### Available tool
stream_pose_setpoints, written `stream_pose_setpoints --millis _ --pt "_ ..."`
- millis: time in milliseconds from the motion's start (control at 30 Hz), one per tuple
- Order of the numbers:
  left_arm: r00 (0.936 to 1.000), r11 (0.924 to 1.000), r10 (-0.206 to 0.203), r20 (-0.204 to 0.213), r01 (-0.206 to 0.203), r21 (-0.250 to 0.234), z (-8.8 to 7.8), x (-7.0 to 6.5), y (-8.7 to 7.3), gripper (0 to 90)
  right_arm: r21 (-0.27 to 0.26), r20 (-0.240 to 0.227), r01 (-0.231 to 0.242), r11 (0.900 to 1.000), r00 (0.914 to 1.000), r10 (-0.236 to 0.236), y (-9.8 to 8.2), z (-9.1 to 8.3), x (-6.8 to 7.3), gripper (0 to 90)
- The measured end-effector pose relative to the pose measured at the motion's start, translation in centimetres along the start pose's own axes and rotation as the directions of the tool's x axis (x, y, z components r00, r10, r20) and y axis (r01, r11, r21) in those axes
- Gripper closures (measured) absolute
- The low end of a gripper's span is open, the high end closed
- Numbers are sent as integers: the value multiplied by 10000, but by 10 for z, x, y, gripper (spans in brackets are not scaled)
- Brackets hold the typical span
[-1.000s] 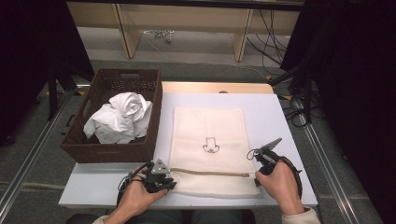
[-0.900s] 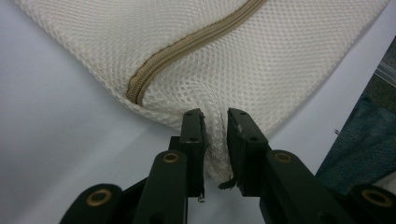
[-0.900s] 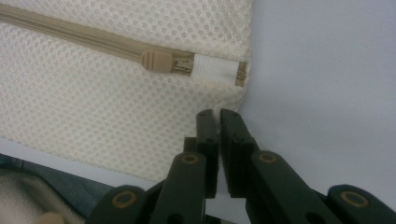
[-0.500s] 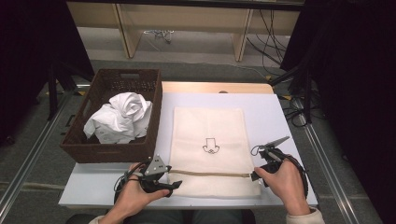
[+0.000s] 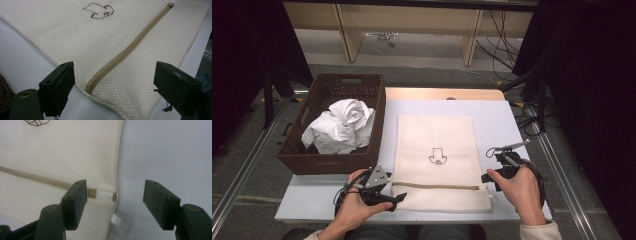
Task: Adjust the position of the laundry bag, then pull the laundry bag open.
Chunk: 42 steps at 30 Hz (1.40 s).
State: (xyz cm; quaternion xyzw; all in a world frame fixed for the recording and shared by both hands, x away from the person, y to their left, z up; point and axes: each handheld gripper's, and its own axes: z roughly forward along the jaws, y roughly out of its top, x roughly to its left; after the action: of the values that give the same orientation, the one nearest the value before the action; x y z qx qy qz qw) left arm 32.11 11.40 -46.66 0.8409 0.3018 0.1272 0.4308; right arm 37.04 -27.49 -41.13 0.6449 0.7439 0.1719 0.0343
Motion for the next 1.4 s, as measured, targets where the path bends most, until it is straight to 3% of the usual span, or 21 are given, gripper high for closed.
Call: stream_pose_setpoints --millis 33,233,267,400,433,533,600,633,667,700,733,767,933,967,1000,1033,1100,1200,1233,1267,1400 --pt "9998 10000 65 -181 -65 13 0 0 0 170 13 -19 -170 9999 9999 170 0 -1 1 367" --pt "9995 9996 272 -155 -273 -24 2 0 1 172 120 -12 -207 9997 9998 207 -1 -1 -2 367" --pt "9999 9998 -141 -92 140 -102 4 -2 0 172 190 -79 -200 9996 9998 201 -1 -1 -3 367" --pt "9998 9998 178 -31 -178 -10 4 1 1 177 402 90 -412 9983 9991 408 0 2 -5 368" --pt "10000 9999 -30 -40 31 152 3 1 1 179 436 -20 -352 9984 9994 353 0 2 -6 371" --pt "10000 10000 48 -75 -48 6 4 -1 3 185 644 34 -547 9964 9985 546 1 5 -7 378" --pt "10000 9999 -47 -3 47 107 4 -2 3 187 493 111 -397 9980 9992 392 1 7 -8 382" --pt "9999 10000 32 -99 -32 28 4 -3 2 187 648 -4 -322 9974 9995 323 2 8 -9 388" --pt "9998 9998 173 -103 -173 46 4 -2 2 189 951 89 -595 9937 9982 589 2 9 -9 392" --pt "9999 9997 171 -27 -170 169 4 -2 2 189 913 134 -369 9951 9993 358 2 11 -12 398" --pt "10000 9999 7 -32 -6 147 4 -3 1 191 1107 156 -595 9921 9982 582 2 12 -11 401" --pt "10000 9999 15 -12 -15 155 4 -3 2 192 962 153 -210 9951 9997 196 2 14 -14 402" --pt "9998 9997 189 -23 -189 136 4 -1 2 194 1255 109 -627 9901 9980 618 5 17 -14 425" --pt "9998 9999 -85 -186 86 60 5 -3 1 196 1291 207 -398 9908 9991 374 8 19 -16 444" --pt "9996 9998 168 -213 -166 92 4 -1 1 197 1457 186 -469 9882 9988 447 10 20 -15 453" --pt "9996 9999 -33 -264 36 116 4 -1 1 197 1230 68 -72 9924 10000 64 11 22 -18 460" --pt "9997 9999 -39 -258 43 120 5 -1 1 203 1340 141 61 9910 9999 -80 13 25 -18 490" --pt "9997 9999 4 -243 0 166 5 -2 0 206 1663 218 -160 9859 9997 125 14 29 -16 529" --pt "10000 9998 -52 -69 53 174 5 -2 0 206 1728 148 9 9850 9999 -35 14 30 -16 542" --pt "9998 9999 -17 -207 20 137 6 -2 0 206 1809 160 -236 9832 9996 211 14 31 -13 554" --pt "9997 9999 -19 -228 22 157 5 -2 0 212 2030 10 80 9791 10000 -84 16 35 -8 599"
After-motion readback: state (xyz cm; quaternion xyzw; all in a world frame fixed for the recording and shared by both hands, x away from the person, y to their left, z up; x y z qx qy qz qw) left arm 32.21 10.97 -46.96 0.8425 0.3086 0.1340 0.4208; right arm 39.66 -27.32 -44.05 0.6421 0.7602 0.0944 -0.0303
